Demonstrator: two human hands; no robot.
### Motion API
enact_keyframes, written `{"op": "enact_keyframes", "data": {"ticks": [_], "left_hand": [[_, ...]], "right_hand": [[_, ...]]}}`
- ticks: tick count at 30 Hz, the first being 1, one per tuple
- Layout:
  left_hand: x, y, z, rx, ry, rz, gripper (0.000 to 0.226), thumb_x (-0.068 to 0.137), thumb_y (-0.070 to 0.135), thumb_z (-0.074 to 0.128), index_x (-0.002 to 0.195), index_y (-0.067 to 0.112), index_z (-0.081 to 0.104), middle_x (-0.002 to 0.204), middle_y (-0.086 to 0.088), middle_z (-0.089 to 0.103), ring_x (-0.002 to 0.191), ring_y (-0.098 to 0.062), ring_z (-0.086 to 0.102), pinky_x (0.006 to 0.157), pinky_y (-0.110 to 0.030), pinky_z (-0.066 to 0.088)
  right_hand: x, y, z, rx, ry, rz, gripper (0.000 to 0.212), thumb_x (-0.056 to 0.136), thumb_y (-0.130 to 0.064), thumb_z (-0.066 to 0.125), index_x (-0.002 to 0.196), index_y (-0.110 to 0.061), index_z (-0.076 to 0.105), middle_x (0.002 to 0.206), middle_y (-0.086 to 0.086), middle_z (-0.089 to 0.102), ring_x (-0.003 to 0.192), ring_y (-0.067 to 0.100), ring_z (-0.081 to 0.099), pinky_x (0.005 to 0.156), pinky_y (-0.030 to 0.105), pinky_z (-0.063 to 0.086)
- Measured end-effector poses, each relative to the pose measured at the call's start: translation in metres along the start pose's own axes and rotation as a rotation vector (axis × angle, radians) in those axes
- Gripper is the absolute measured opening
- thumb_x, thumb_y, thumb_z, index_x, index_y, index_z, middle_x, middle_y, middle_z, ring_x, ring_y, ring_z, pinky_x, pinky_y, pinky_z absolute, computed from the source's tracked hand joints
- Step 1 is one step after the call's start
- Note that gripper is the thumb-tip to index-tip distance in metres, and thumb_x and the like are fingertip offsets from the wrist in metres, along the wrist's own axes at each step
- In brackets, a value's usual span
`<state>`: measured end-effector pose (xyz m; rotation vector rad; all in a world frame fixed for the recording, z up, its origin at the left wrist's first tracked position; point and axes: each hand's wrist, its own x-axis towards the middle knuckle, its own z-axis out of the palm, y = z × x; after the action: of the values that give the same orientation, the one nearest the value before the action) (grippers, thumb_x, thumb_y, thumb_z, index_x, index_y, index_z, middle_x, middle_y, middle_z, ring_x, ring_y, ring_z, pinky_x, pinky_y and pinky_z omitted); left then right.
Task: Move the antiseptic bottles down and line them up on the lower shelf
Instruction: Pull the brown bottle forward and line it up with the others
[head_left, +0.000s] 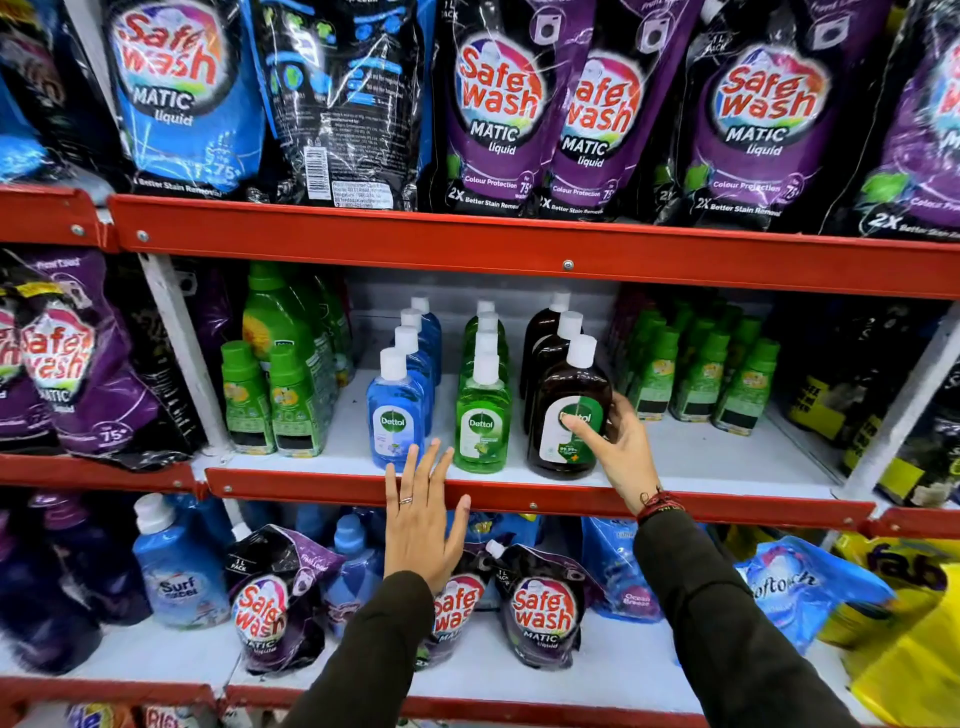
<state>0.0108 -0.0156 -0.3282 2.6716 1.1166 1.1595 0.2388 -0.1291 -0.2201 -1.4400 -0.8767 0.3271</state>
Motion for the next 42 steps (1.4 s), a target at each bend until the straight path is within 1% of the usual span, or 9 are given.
{"op": "enact_keyframes", "data": {"ticks": [3, 7, 11, 16, 20, 25, 32, 36, 42], "left_hand": [[0.002, 0.027, -0.007, -0.140, 0.026, 0.006, 0.059, 0.102, 0.042, 0.034, 0.157, 0.023, 0.025, 0.168, 0.004, 0.020, 0.158, -0.012, 0.005, 0.128, -0.045, -0.006], [0.018, 0.086, -0.020, -0.441, -0.001, 0.098, 0.061, 0.103, 0.035, 0.043, 0.159, 0.025, 0.019, 0.167, 0.009, 0.017, 0.155, -0.003, 0.011, 0.128, -0.025, 0.005], [0.039, 0.129, -0.023, -0.698, -0.142, -0.083, 0.067, 0.106, 0.041, 0.038, 0.162, 0.023, 0.006, 0.170, 0.009, 0.004, 0.152, 0.005, 0.005, 0.120, -0.014, 0.008], [0.060, 0.141, -0.013, -0.735, -0.359, -0.367, 0.070, 0.106, 0.046, 0.032, 0.161, 0.012, 0.004, 0.171, -0.009, 0.007, 0.157, -0.019, 0.010, 0.122, -0.027, 0.009], [0.060, 0.137, -0.009, -0.761, -0.323, -0.422, 0.069, 0.105, 0.051, 0.033, 0.160, 0.014, 0.014, 0.169, -0.008, 0.021, 0.155, -0.020, 0.022, 0.122, -0.029, 0.015], [0.056, 0.133, -0.004, -0.697, -0.293, -0.399, 0.067, 0.105, 0.050, 0.034, 0.160, 0.015, 0.017, 0.168, -0.006, 0.023, 0.154, -0.019, 0.023, 0.121, -0.028, 0.016], [0.053, 0.129, -0.002, -0.715, -0.312, -0.345, 0.072, 0.104, 0.049, 0.039, 0.161, 0.014, 0.012, 0.169, -0.008, 0.018, 0.156, -0.018, 0.017, 0.124, -0.028, 0.012], [0.040, 0.127, -0.008, -0.787, -0.154, -0.274, 0.063, 0.105, 0.041, 0.044, 0.159, 0.019, 0.022, 0.166, -0.001, 0.027, 0.152, -0.009, 0.024, 0.123, -0.023, 0.017], [0.032, 0.105, -0.024, -0.776, 0.305, -0.214, 0.045, 0.103, 0.034, 0.037, 0.145, 0.021, 0.043, 0.147, 0.001, 0.043, 0.140, -0.004, 0.038, 0.118, -0.016, 0.025]], "right_hand": [[-0.011, 0.003, 0.002, -0.019, -0.008, 0.012, 0.058, 0.085, -0.024, 0.076, 0.135, -0.021, 0.045, 0.125, -0.008, 0.062, 0.113, -0.008, 0.061, 0.092, 0.013, 0.050], [-0.024, 0.005, 0.003, -0.004, 0.092, 0.077, 0.071, 0.092, -0.043, 0.065, 0.151, -0.019, 0.033, 0.155, -0.001, 0.041, 0.138, 0.009, 0.043, 0.107, 0.017, 0.039], [-0.032, 0.005, 0.002, -0.151, 0.186, 0.080, 0.049, 0.101, -0.040, 0.049, 0.141, -0.011, 0.050, 0.141, 0.008, 0.059, 0.130, 0.020, 0.054, 0.107, 0.031, 0.043], [-0.035, 0.012, -0.002, -0.268, 0.197, 0.072, 0.031, 0.102, -0.021, 0.047, 0.122, -0.007, 0.066, 0.115, 0.014, 0.073, 0.099, 0.018, 0.062, 0.088, 0.025, 0.043], [-0.035, 0.015, -0.005, -0.243, 0.148, 0.070, 0.031, 0.102, -0.016, 0.046, 0.125, -0.010, 0.066, 0.122, 0.011, 0.071, 0.112, 0.023, 0.065, 0.102, 0.032, 0.048], [-0.036, 0.011, -0.008, -0.217, 0.100, 0.071, 0.032, 0.099, -0.012, 0.052, 0.128, -0.007, 0.064, 0.113, 0.000, 0.067, 0.105, 0.011, 0.060, 0.077, -0.008, 0.037], [-0.038, 0.012, -0.007, -0.223, 0.109, 0.066, 0.033, 0.098, -0.014, 0.056, 0.130, -0.011, 0.062, 0.118, 0.003, 0.066, 0.100, 0.012, 0.063, 0.081, 0.000, 0.043], [-0.050, 0.014, 0.003, -0.210, 0.196, -0.026, 0.034, 0.096, -0.011, 0.056, 0.129, -0.017, 0.058, 0.125, 0.000, 0.050, 0.095, 0.007, 0.061, 0.094, 0.026, 0.046], [-0.072, 0.003, 0.047, -0.084, 0.208, -0.157, 0.022, 0.099, -0.016, 0.053, 0.119, -0.021, 0.062, 0.118, -0.004, 0.062, 0.105, 0.002, 0.061, 0.090, 0.027, 0.051]]}}
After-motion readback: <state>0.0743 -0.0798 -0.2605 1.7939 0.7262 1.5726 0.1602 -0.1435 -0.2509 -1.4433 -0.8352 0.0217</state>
